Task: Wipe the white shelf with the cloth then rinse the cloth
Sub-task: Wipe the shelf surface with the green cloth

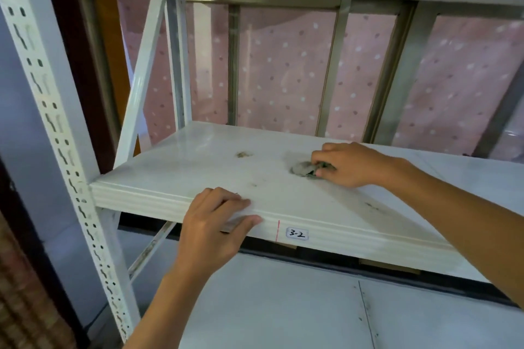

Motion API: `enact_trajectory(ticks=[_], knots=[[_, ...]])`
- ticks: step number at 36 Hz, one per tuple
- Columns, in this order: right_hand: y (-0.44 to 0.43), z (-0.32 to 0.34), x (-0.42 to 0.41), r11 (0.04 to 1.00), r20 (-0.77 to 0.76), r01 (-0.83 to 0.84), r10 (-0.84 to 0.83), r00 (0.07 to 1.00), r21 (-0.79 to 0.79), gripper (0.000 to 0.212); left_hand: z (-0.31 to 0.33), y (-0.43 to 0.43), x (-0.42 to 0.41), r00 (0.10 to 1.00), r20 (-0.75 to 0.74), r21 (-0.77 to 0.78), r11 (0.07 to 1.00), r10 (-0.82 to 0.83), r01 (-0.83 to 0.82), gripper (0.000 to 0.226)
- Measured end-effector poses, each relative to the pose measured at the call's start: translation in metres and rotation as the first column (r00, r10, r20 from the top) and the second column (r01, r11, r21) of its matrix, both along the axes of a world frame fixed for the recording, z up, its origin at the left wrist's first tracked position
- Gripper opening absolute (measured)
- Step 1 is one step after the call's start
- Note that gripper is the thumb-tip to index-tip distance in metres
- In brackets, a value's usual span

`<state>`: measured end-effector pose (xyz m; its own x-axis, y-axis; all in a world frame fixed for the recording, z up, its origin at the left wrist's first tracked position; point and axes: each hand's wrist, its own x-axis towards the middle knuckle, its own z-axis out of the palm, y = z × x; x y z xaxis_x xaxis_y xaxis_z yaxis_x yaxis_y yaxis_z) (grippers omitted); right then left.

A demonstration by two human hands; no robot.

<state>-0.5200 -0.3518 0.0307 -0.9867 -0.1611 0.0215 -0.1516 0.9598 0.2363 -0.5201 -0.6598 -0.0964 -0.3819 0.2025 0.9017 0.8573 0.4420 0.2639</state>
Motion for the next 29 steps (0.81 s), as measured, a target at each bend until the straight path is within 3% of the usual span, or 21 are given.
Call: enact_trajectory(ticks=[4, 8, 13, 18, 23, 29], knots=[[-0.009, 0.005, 0.039, 0.999, 0.046, -0.013, 0.014, 0.999, -0.039, 0.022, -0.002, 0.001, -0.004, 0.999, -0.033, 0.016, 1.0, -0.008, 0.008, 0.034], [-0.007, -0.001, 0.038, 0.991, -0.012, 0.056, -0.058, 0.998, -0.12, 0.016, -0.002, 0.001, -0.008, 0.999, -0.032, 0.021, 1.0, -0.02, 0.021, 0.034], [-0.004, -0.005, -0.034, 0.961, -0.12, 0.255, -0.267, 0.956, -0.103, 0.015, 0.0, -0.001, -0.01, 0.998, -0.027, 0.016, 0.998, -0.052, 0.052, 0.038], [-0.022, 0.007, -0.115, 0.906, -0.07, 0.398, -0.411, 0.909, -0.144, 0.028, 0.001, -0.003, -0.012, 0.998, 0.0, 0.003, 0.998, -0.063, 0.063, 0.037], [-0.062, 0.006, -0.178, 0.895, -0.053, 0.346, -0.375, 0.926, -0.28, 0.038, -0.002, -0.002, -0.015, 0.997, 0.005, 0.036, 0.996, -0.083, 0.082, 0.037], [-0.124, 0.005, -0.203, 0.92, -0.056, 0.105, -0.136, 0.989, -0.377, 0.034, -0.002, -0.001, -0.014, 0.997, -0.005, 0.03, 0.997, -0.075, 0.075, 0.034]])
